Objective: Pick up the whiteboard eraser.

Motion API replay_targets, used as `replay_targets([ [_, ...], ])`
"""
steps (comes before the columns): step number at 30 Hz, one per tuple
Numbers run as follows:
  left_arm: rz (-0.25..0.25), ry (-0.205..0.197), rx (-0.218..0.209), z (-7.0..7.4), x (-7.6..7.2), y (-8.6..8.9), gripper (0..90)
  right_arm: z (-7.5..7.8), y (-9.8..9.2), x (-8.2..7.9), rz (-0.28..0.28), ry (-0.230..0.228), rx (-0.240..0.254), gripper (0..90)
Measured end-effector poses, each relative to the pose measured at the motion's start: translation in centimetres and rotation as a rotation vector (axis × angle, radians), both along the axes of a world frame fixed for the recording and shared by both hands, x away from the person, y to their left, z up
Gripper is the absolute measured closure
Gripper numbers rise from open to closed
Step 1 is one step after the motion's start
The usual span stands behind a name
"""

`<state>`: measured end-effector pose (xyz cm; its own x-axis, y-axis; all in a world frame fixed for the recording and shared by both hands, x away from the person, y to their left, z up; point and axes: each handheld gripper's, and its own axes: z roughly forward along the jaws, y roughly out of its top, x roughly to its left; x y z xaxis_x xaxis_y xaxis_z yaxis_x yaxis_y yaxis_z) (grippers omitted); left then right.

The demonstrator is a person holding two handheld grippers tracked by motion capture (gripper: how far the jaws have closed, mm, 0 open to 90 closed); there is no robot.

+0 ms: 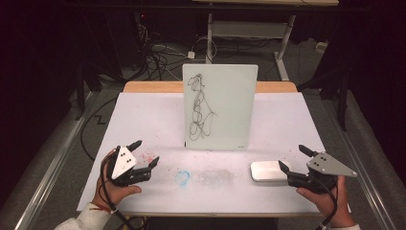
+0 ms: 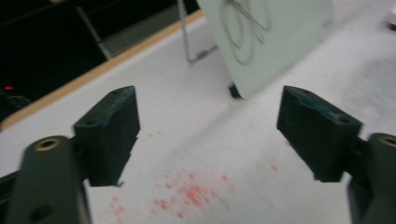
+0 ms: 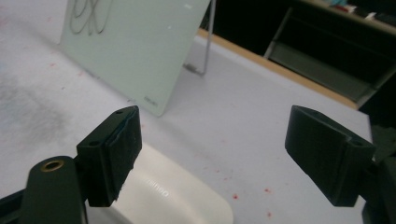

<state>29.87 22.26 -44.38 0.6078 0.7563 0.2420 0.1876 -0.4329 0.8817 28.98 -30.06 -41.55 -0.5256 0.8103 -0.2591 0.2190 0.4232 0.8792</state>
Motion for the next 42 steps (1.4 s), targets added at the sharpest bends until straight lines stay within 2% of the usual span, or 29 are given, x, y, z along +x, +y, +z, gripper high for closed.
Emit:
replay_targets([
  [1, -0.031, 0.013, 0.002, -0.5, -0.4, 0.3, 20.1, 0.0, 0.0, 0.0, 0.000, 0.000, 0.000, 19.2],
  [2, -0.031, 0.037, 0.022, -1.0, -0.7, 0.4, 18.5, -0.2, -0.1, 0.3, 0.034, 0.045, -0.022, 17.5],
  [3, -0.021, 0.046, 0.043, -1.2, -0.8, 0.4, 18.5, -0.3, -0.1, 0.4, 0.045, 0.063, -0.033, 17.6],
  [4, -0.024, 0.045, 0.049, -1.2, -1.0, 0.4, 18.5, -0.3, -0.1, 0.4, 0.045, 0.063, -0.033, 17.6],
  [5, -0.017, 0.054, 0.049, -1.1, -1.2, 0.4, 19.1, -0.4, -0.3, 0.7, 0.082, 0.108, -0.056, 17.7],
  [6, -0.009, 0.055, 0.054, -1.0, -1.3, 0.3, 19.1, -0.4, -0.3, 0.7, 0.082, 0.108, -0.056, 17.7],
  [7, -0.013, 0.044, 0.047, -1.0, -1.3, 0.4, 19.2, -0.2, -0.5, 1.2, 0.104, 0.140, -0.079, 18.0],
  [8, -0.009, 0.046, 0.047, -1.1, -1.3, 0.5, 19.2, 0.0, -0.6, 1.4, 0.116, 0.151, -0.082, 17.6],
  [9, -0.007, 0.061, 0.055, -1.3, -1.3, 0.6, 19.2, 0.0, -0.6, 1.4, 0.116, 0.151, -0.082, 17.6],
  [10, -0.011, 0.079, 0.068, -1.4, -1.2, 0.6, 19.2, 0.2, -0.8, 1.8, 0.137, 0.176, -0.092, 17.6],
  [11, -0.007, 0.087, 0.072, -1.6, -1.3, 0.7, 19.2, 0.7, -0.8, 2.5, 0.183, 0.220, -0.131, 17.5],
  [13, -0.009, 0.100, 0.077, -1.7, -1.2, 0.6, 19.0, 0.9, -0.6, 3.0, 0.221, 0.263, -0.170, 17.6],
  [14, -0.010, 0.097, 0.086, -1.7, -1.3, 0.5, 19.0, 0.9, -0.6, 3.0, 0.221, 0.263, -0.170, 17.6],
  [15, -0.013, 0.096, 0.090, -1.7, -1.4, 0.3, 18.9, 0.9, -0.2, 3.7, 0.260, 0.292, -0.236, 17.7],
  [16, -0.018, 0.100, 0.094, -1.8, -1.4, 0.2, 18.9, 0.9, 0.1, 4.0, 0.278, 0.313, -0.265, 17.8],
  [17, -0.020, 0.104, 0.106, -1.9, -1.4, 0.1, 18.9, 0.9, 0.1, 4.0, 0.278, 0.313, -0.265, 17.8],
  [19, -0.022, 0.127, 0.117, -2.1, -1.4, -0.2, 18.7, 0.5, 0.7, 5.0, 0.326, 0.353, -0.337, 18.0],
  [20, -0.025, 0.134, 0.118, -2.2, -1.3, -0.2, 18.7, 0.3, 0.9, 5.2, 0.344, 0.380, -0.350, 18.6],
  [23, -0.035, 0.145, 0.131, -2.3, -1.3, -0.4, 18.7, -0.2, 1.4, 5.8, 0.387, 0.404, -0.414, 18.7],
  [25, -0.036, 0.144, 0.142, -2.4, -1.3, -0.5, 18.7, -0.7, 1.9, 6.0, 0.424, 0.446, -0.457, 19.0],
  [26, -0.041, 0.150, 0.141, -2.4, -1.3, -0.5, 18.7, -0.7, 1.9, 6.0, 0.424, 0.446, -0.457, 19.0],
  [27, -0.039, 0.152, 0.145, -2.4, -1.3, -0.6, 18.7, -1.3, 2.4, 6.4, 0.452, 0.480, -0.514, 19.2],
  [29, -0.042, 0.156, 0.144, -2.5, -1.2, -0.6, 18.7, -1.6, 2.8, 6.8, 0.459, 0.493, -0.556, 19.9],
  [30, -0.043, 0.157, 0.144, -2.5, -1.2, -0.6, 18.7, -1.7, 3.1, 7.0, 0.456, 0.497, -0.577, 17.4],
  [32, -0.049, 0.159, 0.145, -2.5, -1.2, -0.7, 18.7, -1.8, 3.3, 7.4, 0.474, 0.495, -0.590, 17.0],
  [33, -0.054, 0.166, 0.142, -2.6, -1.1, -0.7, 18.7, -1.8, 3.5, 7.5, 0.484, 0.517, -0.584, 17.4],
  [34, -0.057, 0.170, 0.146, -2.6, -1.1, -0.8, 18.7, -1.8, 3.7, 7.9, 0.512, 0.515, -0.592, 16.9],
  [40, -0.067, 0.181, 0.160, -2.8, -1.0, -1.0, 18.7, -3.0, 5.2, 9.2, 0.592, 0.621, -0.692, 24.5],
  [42, -0.068, 0.181, 0.160, -2.8, -1.0, -1.0, 18.7, -2.9, 5.2, 9.2, 0.605, 0.619, -0.698, 25.3],
])
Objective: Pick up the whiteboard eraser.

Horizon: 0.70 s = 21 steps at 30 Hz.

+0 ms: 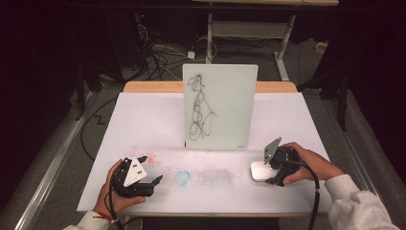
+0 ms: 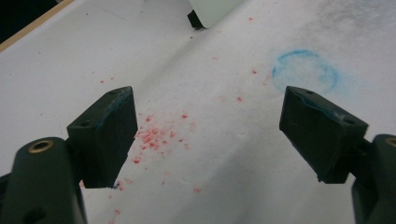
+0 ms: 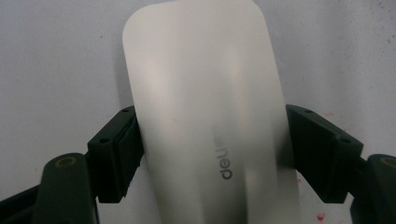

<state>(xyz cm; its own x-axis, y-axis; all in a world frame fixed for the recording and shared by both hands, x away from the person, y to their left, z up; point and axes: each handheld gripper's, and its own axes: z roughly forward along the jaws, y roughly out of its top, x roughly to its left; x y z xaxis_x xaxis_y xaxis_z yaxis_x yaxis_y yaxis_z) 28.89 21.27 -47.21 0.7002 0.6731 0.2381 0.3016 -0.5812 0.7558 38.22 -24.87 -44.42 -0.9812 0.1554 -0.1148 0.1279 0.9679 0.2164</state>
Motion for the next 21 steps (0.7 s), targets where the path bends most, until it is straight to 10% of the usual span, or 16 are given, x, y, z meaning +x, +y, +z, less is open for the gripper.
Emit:
replay_targets([
  [7, 0.001, -0.004, -0.005, 0.1, 0.0, 0.0, 18.7, 0.4, -1.2, -0.7, -0.041, -0.010, 0.086, 31.0],
  [21, 0.005, -0.027, -0.016, 0.4, -0.1, 0.1, 18.7, 3.6, -0.2, -3.1, -0.231, -0.305, 0.464, 31.1],
])
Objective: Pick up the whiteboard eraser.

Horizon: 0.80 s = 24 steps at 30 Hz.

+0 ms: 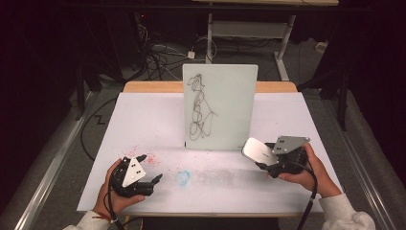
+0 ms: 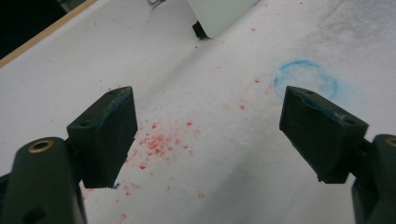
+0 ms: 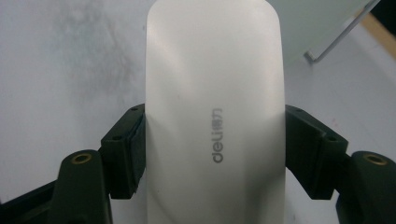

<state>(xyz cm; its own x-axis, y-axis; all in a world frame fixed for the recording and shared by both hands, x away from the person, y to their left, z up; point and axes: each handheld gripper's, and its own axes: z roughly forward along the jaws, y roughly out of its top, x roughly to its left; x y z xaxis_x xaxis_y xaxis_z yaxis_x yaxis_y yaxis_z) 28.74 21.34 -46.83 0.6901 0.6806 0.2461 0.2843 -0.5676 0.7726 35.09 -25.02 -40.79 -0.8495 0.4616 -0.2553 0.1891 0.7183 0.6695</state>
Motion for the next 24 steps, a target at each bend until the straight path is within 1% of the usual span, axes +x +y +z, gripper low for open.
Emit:
replay_targets([
  [1, 0.000, -0.003, -0.007, 0.0, 0.0, 0.0, 18.7, 0.0, 0.0, 0.0, 0.000, 0.000, 0.000, 31.1],
  [2, -0.003, -0.006, -0.005, 0.0, 0.0, 0.0, 18.7, 0.2, 0.2, -0.1, -0.010, -0.014, 0.016, 31.0],
  [3, -0.003, -0.008, -0.007, 0.0, 0.0, 0.0, 18.7, 0.3, 0.5, -0.3, -0.025, -0.029, 0.037, 31.1],
  [4, -0.002, -0.008, -0.008, 0.0, 0.0, 0.0, 18.7, 0.5, 1.0, -0.5, -0.062, -0.065, 0.081, 31.1],
  [5, -0.003, -0.008, -0.008, 0.0, 0.0, 0.0, 18.7, 0.5, 1.0, -0.5, -0.062, -0.065, 0.081, 31.1],
  [7, -0.006, -0.009, -0.008, 0.0, 0.1, 0.1, 18.7, 0.7, 1.3, -0.8, -0.073, -0.086, 0.124, 31.1],
  [8, -0.005, -0.009, -0.011, 0.0, 0.1, 0.1, 18.7, 0.7, 1.5, -0.9, -0.079, -0.101, 0.136, 31.1],
  [10, -0.006, -0.016, -0.017, 0.0, 0.1, 0.2, 18.7, 0.6, 1.7, -1.1, -0.098, -0.126, 0.150, 31.1],
  [11, -0.002, -0.021, -0.020, 0.0, 0.1, 0.2, 18.7, 0.5, 1.8, -1.2, -0.104, -0.129, 0.156, 31.1],
  [12, -0.003, -0.023, -0.024, 0.0, 0.0, 0.2, 18.7, 0.4, 2.0, -1.4, -0.111, -0.134, 0.155, 31.1],
  [13, -0.005, -0.024, -0.025, 0.0, 0.0, 0.2, 18.7, 0.2, 2.2, -1.6, -0.123, -0.154, 0.152, 31.1],
  [16, -0.001, -0.026, -0.021, -0.1, 0.0, 0.3, 18.7, 0.0, 2.5, -1.6, -0.117, -0.150, 0.157, 31.1],
  [18, 0.004, -0.028, -0.033, -0.1, -0.1, 0.4, 18.7, 0.0, 2.7, -1.6, -0.122, -0.159, 0.172, 31.1],
  [19, 0.007, -0.028, -0.027, -0.1, -0.1, 0.5, 18.7, 0.0, 3.0, -1.7, -0.118, -0.174, 0.182, 31.1],
  [22, 0.016, -0.020, -0.029, -0.3, -0.1, 0.6, 18.7, -0.1, 3.2, -1.6, -0.118, -0.179, 0.197, 31.1],
  [23, 0.015, -0.017, -0.025, -0.4, -0.1, 0.6, 18.7, -0.1, 3.4, -1.6, -0.116, -0.196, 0.193, 31.1],
  [24, 0.014, -0.012, -0.018, -0.4, -0.1, 0.6, 18.7, -0.1, 3.4, -1.6, -0.116, -0.196, 0.193, 31.1],
])
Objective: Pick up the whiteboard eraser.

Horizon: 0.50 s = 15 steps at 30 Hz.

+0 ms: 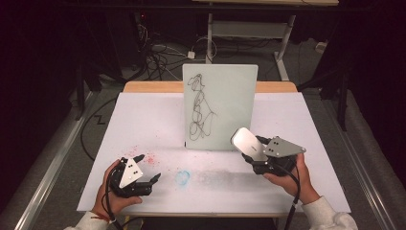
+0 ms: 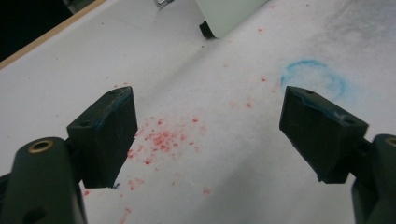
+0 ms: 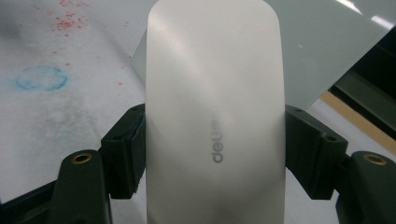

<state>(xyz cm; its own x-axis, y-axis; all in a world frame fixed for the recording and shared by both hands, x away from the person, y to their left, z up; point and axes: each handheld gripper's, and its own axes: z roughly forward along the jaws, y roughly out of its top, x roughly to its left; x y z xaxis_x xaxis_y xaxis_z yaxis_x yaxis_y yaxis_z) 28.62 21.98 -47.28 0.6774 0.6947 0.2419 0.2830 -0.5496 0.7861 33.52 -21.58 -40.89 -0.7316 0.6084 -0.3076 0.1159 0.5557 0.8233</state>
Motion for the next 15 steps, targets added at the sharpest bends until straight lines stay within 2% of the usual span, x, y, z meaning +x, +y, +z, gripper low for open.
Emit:
replay_targets([
  [5, 0.011, 0.001, 0.001, -0.1, -0.4, 0.4, 18.7, -0.2, 0.9, 0.4, -0.012, -0.037, -0.011, 31.1],
  [11, 0.029, 0.001, -0.001, -0.1, -1.1, 0.8, 18.7, -0.1, 2.1, 0.8, -0.001, -0.056, -0.013, 31.1],
  [12, 0.029, -0.011, -0.002, -0.1, -1.1, 0.9, 18.7, -0.1, 2.2, 0.8, -0.003, -0.059, -0.013, 31.1],
  [15, 0.034, -0.007, 0.002, -0.1, -1.3, 1.1, 18.7, 0.0, 3.1, 1.1, 0.012, -0.058, 0.001, 31.1],
])
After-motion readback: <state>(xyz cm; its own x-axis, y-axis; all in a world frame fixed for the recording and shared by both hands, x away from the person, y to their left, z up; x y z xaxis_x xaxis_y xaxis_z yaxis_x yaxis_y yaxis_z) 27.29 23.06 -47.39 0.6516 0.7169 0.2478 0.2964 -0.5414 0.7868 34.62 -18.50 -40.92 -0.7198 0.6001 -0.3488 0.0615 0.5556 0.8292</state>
